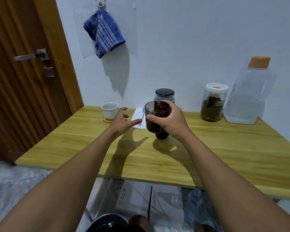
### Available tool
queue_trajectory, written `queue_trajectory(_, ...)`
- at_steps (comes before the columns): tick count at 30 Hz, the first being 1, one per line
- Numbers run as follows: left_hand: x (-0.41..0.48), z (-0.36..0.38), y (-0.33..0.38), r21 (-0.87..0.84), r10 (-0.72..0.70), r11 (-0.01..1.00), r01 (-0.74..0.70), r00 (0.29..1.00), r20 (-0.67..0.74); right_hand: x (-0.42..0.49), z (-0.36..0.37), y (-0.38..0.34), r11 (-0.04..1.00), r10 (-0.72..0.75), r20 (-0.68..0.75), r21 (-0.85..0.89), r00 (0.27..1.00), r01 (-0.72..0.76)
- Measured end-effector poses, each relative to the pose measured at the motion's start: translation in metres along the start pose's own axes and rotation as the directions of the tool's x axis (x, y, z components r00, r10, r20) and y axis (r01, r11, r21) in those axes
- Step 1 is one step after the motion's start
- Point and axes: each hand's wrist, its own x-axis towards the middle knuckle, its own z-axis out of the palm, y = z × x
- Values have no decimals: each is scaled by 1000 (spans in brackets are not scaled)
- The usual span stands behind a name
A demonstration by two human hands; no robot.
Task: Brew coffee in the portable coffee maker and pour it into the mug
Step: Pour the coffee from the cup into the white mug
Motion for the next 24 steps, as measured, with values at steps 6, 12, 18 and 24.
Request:
queue_trajectory(6,-1,-42,-29,-55,-60,997,53,989,-137,14,55,-12,998,-39,69,51,997,35)
queue_trajectory(12,27,-57,-50,-15,-99,995,98,977,-189,33,92,-7,998,-12,82,57,997,7)
queue_trajectory(18,70,-67,-77,38,-165,984,176,964,-209,60,114,16,997,37,62,61,997,-41)
queue_trajectory(24,107,-62,-99,-18,-198,980,199,952,-235,89,124,36,998,56,17,9,998,-56)
